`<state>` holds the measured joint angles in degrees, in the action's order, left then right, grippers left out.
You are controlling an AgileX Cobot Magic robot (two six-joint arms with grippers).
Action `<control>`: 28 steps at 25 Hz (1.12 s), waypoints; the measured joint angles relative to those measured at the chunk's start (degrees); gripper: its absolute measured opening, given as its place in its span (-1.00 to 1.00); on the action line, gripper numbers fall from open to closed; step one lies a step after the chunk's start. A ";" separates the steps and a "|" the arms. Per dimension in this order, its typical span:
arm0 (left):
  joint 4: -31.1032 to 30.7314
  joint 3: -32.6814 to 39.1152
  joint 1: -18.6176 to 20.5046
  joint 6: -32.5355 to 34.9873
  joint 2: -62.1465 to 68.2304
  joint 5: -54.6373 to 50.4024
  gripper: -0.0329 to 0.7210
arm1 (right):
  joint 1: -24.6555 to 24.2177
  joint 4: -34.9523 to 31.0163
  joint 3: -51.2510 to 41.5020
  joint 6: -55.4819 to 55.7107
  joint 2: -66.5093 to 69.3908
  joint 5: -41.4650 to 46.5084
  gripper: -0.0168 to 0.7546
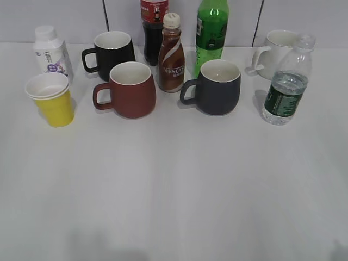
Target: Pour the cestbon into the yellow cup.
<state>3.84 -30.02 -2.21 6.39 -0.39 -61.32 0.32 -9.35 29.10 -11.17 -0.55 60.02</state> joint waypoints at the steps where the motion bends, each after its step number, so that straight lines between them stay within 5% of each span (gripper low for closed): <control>1: 0.00 0.00 0.00 0.00 0.00 0.00 -0.28 | 0.00 0.00 0.00 0.00 0.00 0.00 0.43; 17: 0.00 -0.36 -0.42 0.00 0.00 0.57 -0.28 | 0.00 -0.98 0.00 0.00 0.00 0.00 0.43; 22: -0.05 -2.02 -0.63 0.00 0.72 13.28 -0.28 | 0.00 -3.20 0.44 0.00 2.39 -1.69 0.43; 28: 0.00 -1.00 -0.63 0.00 9.06 25.83 -0.28 | 0.00 -3.81 0.70 -0.16 10.19 -16.00 0.43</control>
<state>3.84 -31.03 -2.84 6.39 8.67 -35.49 0.32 -13.16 29.80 -11.33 9.64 44.02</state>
